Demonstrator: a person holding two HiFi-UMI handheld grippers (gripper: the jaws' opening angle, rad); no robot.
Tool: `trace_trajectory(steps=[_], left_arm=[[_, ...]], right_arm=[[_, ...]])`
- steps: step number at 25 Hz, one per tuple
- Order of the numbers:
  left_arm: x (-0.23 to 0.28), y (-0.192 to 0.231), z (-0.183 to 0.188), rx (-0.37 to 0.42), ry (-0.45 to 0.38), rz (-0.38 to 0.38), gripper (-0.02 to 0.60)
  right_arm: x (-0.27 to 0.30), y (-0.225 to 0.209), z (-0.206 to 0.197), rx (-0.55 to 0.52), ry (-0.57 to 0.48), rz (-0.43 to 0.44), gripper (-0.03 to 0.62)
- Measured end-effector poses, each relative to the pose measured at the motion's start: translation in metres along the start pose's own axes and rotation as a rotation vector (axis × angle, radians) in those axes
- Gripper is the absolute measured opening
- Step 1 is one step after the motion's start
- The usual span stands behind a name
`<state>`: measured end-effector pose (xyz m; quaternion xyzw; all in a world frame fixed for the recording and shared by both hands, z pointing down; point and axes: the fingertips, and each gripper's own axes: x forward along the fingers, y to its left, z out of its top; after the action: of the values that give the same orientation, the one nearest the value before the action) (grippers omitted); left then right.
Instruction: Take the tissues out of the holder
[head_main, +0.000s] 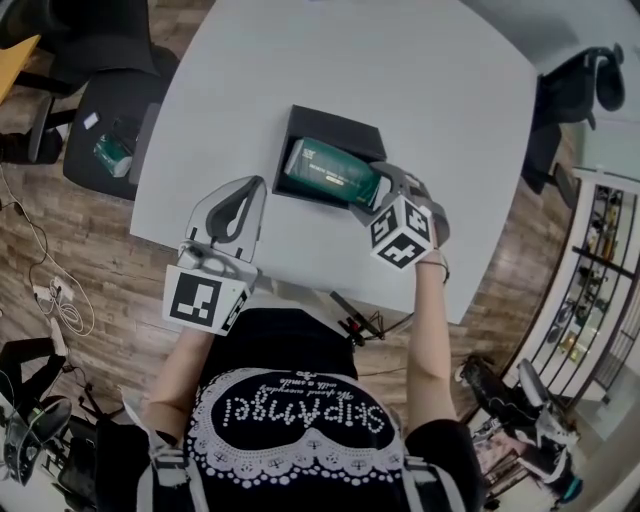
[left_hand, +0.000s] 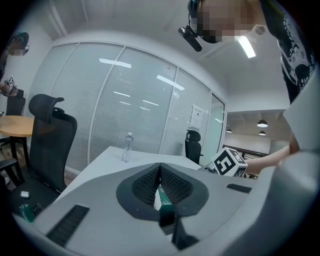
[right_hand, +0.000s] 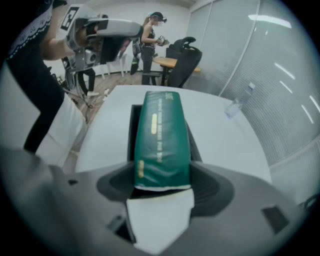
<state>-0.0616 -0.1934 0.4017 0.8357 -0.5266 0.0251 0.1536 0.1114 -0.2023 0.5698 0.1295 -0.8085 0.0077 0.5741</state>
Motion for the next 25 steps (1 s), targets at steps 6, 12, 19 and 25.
trace_trajectory(steps=[6,12,19,25], left_arm=[[-0.008,-0.002,0.001,-0.003,0.006,-0.008,0.023],[-0.015,-0.007,0.011,0.031,-0.038,-0.014,0.023],[-0.014,-0.01,0.022,0.048,-0.07,-0.019,0.023],[-0.012,-0.016,0.033,0.063,-0.102,-0.036,0.023]], right_arm=[[-0.013,0.004,0.007,0.048,-0.054,-0.022,0.327],[-0.04,-0.008,0.016,0.152,-0.167,-0.09,0.327],[-0.064,-0.029,0.034,0.341,-0.35,-0.198,0.327],[-0.089,-0.046,0.048,0.531,-0.517,-0.292,0.327]])
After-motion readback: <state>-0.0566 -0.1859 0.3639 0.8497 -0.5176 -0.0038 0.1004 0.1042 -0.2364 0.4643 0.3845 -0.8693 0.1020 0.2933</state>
